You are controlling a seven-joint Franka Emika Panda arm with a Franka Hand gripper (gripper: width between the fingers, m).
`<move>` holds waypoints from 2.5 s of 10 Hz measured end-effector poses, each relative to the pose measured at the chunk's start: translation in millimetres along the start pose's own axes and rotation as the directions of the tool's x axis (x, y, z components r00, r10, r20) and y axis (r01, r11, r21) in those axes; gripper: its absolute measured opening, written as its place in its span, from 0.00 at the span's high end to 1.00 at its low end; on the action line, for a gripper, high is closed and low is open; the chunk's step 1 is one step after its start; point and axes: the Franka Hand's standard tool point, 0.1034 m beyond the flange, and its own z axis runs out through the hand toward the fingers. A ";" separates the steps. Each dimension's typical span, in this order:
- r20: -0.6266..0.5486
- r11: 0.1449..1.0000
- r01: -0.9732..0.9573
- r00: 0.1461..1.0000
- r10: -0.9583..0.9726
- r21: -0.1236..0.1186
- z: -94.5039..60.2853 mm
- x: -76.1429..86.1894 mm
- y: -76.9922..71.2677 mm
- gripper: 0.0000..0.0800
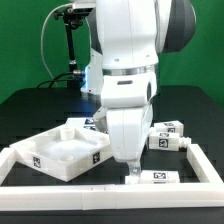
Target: Assemble one leg
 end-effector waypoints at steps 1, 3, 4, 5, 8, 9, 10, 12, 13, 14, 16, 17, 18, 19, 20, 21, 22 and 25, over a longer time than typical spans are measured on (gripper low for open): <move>-0.001 1.000 -0.001 1.000 0.001 0.002 5.1 -0.1 -1.9 0.19; -0.005 1.000 -0.002 1.000 0.002 -0.008 6.4 0.2 1.2 0.19; -0.007 1.000 -0.003 1.000 0.003 -0.012 6.6 0.6 3.3 0.19; -0.008 1.000 -0.003 1.000 0.003 -0.015 6.8 0.6 4.2 0.19; -0.013 0.999 -0.017 1.000 0.016 -0.031 7.7 4.1 3.1 0.19; -0.016 0.999 -0.025 1.000 0.024 -0.037 8.1 6.8 -0.2 0.19; -0.016 0.999 -0.030 0.999 0.029 -0.036 7.9 8.4 -3.9 0.19; -0.021 0.998 -0.049 0.999 0.048 -0.047 8.7 12.4 -8.9 0.19; -0.026 0.997 -0.062 0.998 0.060 -0.055 9.1 16.4 -10.8 0.19; -0.029 0.995 -0.082 0.996 0.081 -0.059 8.7 19.6 -13.1 0.19; -0.029 0.994 -0.088 0.996 0.086 -0.071 -5.6 20.0 -5.1 0.19; -0.029 0.994 -0.088 0.996 0.086 -0.070 -3.8 19.7 -6.2 0.19; -0.028 0.994 -0.089 0.996 0.087 -0.068 -2.9 19.2 -6.5 0.19; -0.028 0.994 -0.089 0.996 0.087 -0.067 -2.8 18.6 -5.0 0.19; -0.028 0.994 -0.094 0.995 0.092 -0.064 0.2 17.7 -0.9 0.19; -0.027 0.994 -0.096 0.995 0.094 -0.057 6.7 17.2 -1.8 0.19; -0.026 0.994 -0.096 0.995 0.095 -0.049 12.1 16.5 -4.8 0.19; -0.023 0.995 -0.095 0.995 0.095 -0.030 25.6 16.2 -16.2 0.19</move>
Offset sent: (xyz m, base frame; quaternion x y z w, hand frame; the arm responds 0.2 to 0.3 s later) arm 0.0116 0.0074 -0.0061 -0.0010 0.0139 0.0056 0.9999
